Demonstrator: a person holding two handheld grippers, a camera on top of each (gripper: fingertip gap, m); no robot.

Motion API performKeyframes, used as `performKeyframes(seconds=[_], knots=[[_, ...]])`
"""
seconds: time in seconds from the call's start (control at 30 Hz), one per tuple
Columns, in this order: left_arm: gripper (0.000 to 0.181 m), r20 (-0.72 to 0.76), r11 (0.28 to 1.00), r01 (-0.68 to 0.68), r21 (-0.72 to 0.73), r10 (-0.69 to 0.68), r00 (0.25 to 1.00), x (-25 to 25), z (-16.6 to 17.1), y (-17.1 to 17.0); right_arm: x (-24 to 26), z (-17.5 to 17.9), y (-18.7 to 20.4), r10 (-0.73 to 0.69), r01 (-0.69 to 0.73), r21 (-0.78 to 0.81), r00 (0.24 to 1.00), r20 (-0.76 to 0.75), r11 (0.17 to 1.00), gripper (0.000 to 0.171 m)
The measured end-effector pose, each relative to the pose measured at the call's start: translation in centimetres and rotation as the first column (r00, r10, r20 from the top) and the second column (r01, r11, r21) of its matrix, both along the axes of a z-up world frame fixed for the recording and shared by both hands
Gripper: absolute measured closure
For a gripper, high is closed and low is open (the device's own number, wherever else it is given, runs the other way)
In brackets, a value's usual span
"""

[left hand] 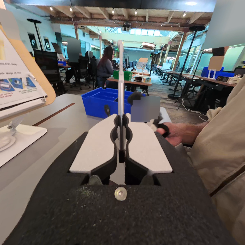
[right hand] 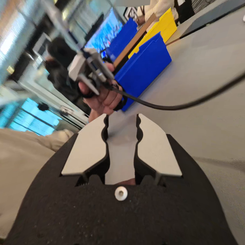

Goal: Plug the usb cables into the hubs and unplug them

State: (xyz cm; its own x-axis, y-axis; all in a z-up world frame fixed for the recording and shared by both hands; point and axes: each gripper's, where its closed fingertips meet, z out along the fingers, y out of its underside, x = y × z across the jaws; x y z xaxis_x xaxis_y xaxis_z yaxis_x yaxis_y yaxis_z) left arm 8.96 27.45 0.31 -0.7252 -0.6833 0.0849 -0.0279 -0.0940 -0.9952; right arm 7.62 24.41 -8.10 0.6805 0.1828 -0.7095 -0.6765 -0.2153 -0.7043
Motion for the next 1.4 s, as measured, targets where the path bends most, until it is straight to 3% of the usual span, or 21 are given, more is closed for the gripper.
performKeyframes(seconds=[0.1,0.17,0.2,0.3,0.47,0.53,0.6,0.8,0.93,1.13,1.23,1.4], knots=[[0.174,0.048,0.999,0.039,-0.021,-0.038,0.998,-0.8,1.1,-0.9,0.7,1.1,0.5,0.019,0.006,0.098,0.968,-0.249,0.995,0.129],[0.174,0.067,0.997,0.069,-0.028,-0.067,0.995,-1.3,1.3,-1.7,0.4,2.0,1.2,0.038,0.002,0.141,0.958,-0.285,0.990,0.131],[0.174,0.067,0.997,0.077,-0.031,-0.075,0.995,-1.3,1.2,-2.0,0.3,2.5,1.4,0.041,0.005,0.161,0.958,-0.285,0.987,0.141],[0.174,0.067,0.997,0.068,-0.030,-0.066,0.996,-1.2,0.9,-1.8,0.0,3.4,1.6,0.044,0.004,0.203,0.972,-0.232,0.979,0.165],[0.171,0.039,0.994,0.081,-0.077,-0.078,0.996,-1.3,0.1,-1.0,0.5,3.2,1.4,-0.033,0.043,0.167,0.998,-0.062,0.985,0.167],[0.155,0.019,0.992,0.091,-0.082,-0.090,0.996,-1.5,-0.1,-1.1,1.1,3.1,1.2,-0.081,0.072,0.153,0.995,0.054,0.986,0.167],[0.142,-0.015,0.991,0.099,-0.094,-0.101,0.995,-1.7,-0.1,-1.0,2.0,2.9,0.9,-0.118,0.094,0.131,0.975,0.186,0.987,0.167],[0.132,-0.148,0.984,0.147,-0.105,-0.162,0.976,-3.5,-1.0,-0.9,4.4,3.5,-0.4,-0.190,0.128,0.167,0.877,0.441,0.978,0.168],[0.131,-0.285,0.967,0.205,-0.149,-0.240,0.928,-5.8,-2.3,-0.9,5.8,4.7,-1.5,-0.214,0.102,0.247,0.848,0.484,0.964,0.168],[0.134,-0.449,0.921,0.120,-0.370,-0.291,0.845,-4.8,-1.8,1.1,6.2,5.8,-2.6,-0.210,0.037,0.306,0.803,0.557,0.951,0.168],[0.132,-0.498,0.887,0.097,-0.451,-0.341,0.797,-2.9,-2.0,0.5,5.7,6.4,-2.6,-0.200,0.010,0.333,0.816,0.542,0.943,0.168],[0.135,-0.481,0.802,0.169,-0.573,-0.496,0.723,-1.2,-3.1,-2.1,5.0,7.3,-2.5,-0.200,-0.004,0.364,0.831,0.520,0.932,0.168]])
